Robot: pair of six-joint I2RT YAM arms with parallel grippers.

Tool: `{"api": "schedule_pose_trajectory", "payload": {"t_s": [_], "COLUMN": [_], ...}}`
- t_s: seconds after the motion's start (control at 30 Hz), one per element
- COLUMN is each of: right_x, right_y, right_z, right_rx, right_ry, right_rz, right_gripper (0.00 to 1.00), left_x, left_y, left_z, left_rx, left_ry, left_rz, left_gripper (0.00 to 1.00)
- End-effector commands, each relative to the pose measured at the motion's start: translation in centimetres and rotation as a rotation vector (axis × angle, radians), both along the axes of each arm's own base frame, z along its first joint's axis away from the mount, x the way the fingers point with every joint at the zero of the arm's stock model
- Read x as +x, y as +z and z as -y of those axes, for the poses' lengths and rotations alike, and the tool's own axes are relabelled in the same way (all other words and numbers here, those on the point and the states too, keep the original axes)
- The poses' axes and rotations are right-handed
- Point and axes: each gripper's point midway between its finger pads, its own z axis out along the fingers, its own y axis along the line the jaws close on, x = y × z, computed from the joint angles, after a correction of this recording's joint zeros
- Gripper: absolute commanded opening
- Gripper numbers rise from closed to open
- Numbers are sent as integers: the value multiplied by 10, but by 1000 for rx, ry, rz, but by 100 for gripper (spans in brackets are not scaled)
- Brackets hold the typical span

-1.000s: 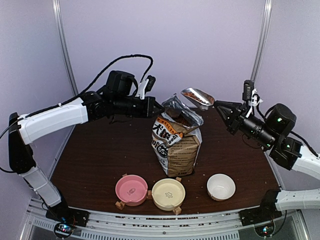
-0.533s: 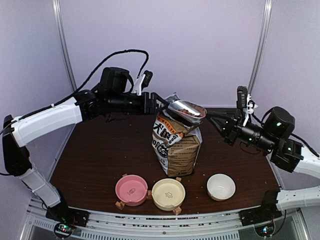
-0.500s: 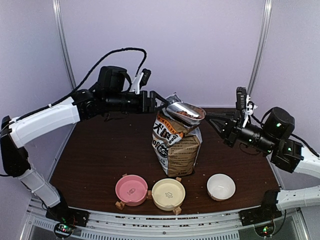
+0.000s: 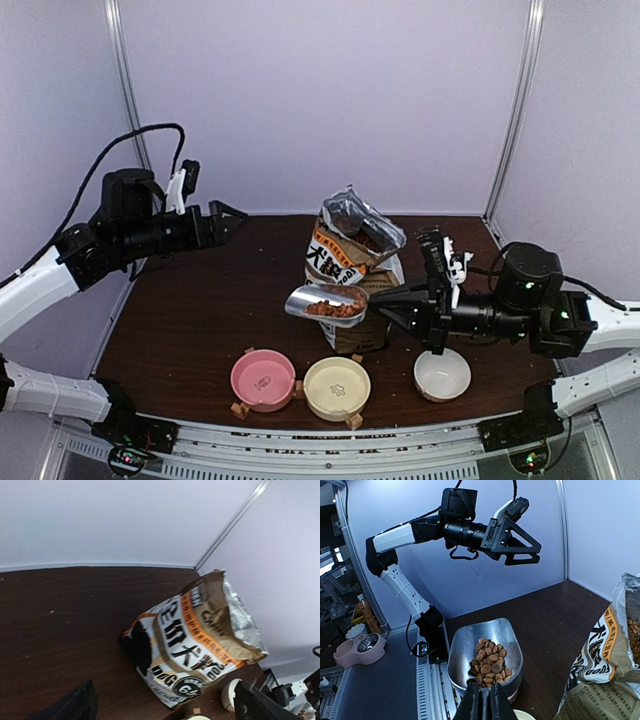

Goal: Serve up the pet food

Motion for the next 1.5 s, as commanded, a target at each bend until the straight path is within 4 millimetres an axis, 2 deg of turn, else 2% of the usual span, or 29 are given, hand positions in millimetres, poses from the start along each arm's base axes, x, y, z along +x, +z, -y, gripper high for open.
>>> {"api": "schedule_pose_trajectory", "payload": {"t_s": [0.0,0.1,0.23,0.43,0.6,0.8,1.07,1.47], "right_x": [-6,-9,-12,-21,-25,-28,-26,-21], "right_y": [-3,-20,-46,-82,-106,-124,-146,-158], "right_z": [-12,-24,-37,-54,-65,-78,-86,-102], "right_rx": [-1,-18,-67,-154,-210,-278,-358,-436], "right_ry": [0,12,7,20,40,59,57,46], "right_rz": [1,-22,-31,-37,-62,-65,-75,-85], "right_gripper": [0,0,0,0,0,0,0,0], "left_x": [-5,-14,-25,-32,-31,-31,-30,-31], "left_y": [-32,-42,-48,-52,-48,-48,-38,-39], "left_z": [-49,-73,-90,-103,-103,-103,-101,-100], "left_rx": [8,10,2,3,16,17,33,51], "left_ry": [129,189,236,274,273,271,254,244], "left_rz": [-57,-59,-38,-18,-16,-8,15,16], "left_gripper": [98,98,98,98,98,98,98,98]}}
